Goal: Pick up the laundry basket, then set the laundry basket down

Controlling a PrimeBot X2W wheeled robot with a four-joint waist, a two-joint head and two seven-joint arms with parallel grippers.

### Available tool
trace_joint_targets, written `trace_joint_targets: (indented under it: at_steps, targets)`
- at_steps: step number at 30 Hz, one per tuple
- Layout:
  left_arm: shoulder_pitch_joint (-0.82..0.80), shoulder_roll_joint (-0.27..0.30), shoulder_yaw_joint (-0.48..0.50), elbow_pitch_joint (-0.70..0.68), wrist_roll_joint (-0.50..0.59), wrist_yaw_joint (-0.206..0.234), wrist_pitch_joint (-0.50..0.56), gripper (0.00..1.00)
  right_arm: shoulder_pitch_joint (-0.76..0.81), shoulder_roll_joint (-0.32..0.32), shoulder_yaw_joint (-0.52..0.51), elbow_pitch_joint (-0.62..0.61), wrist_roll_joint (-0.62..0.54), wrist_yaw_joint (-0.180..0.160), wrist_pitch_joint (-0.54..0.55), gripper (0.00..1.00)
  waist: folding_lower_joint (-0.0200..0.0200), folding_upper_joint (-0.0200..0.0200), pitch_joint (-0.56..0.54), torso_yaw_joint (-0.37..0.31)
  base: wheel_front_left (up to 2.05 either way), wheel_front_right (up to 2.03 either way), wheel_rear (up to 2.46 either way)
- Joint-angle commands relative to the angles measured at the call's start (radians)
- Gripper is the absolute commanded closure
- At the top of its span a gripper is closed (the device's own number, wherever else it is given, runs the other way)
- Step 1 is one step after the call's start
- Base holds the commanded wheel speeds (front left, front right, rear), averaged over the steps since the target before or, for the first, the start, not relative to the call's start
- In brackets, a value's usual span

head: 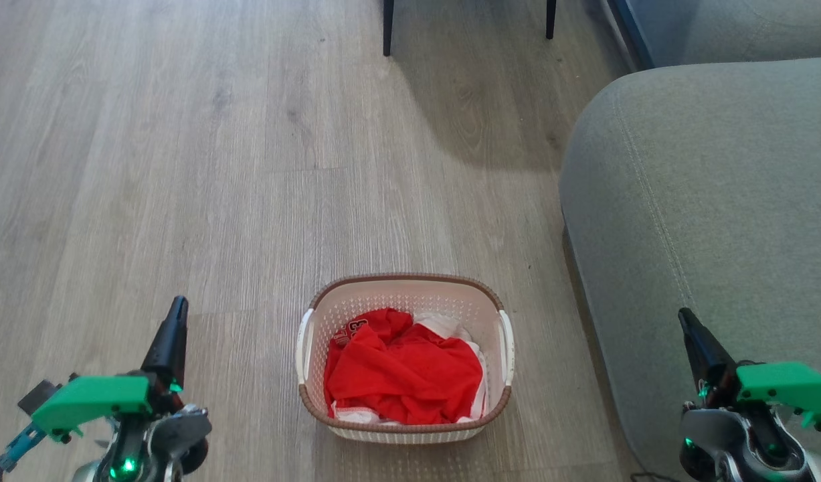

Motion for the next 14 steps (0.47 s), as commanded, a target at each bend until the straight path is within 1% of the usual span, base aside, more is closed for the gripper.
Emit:
trace_joint_targets:
  at_steps: [1, 14]
  targets:
    - [-0.049, 0.008, 0.042, -0.03, 0.003, -0.007, 0.007, 1.0, -0.047, -0.008, 0.014, -0.032, -0.003, 0.003, 0.008, 1.0, 0.0, 0.0, 0.0, 0.0, 0.0, 0.0, 0.0]
    - [-0.049, 0.006, 0.045, -0.03, 0.006, -0.007, 0.01, 1.0, -0.048, -0.005, 0.01, -0.032, -0.006, 0.003, 0.011, 1.0, 0.0, 0.0, 0.0, 0.0, 0.0, 0.0, 0.0]
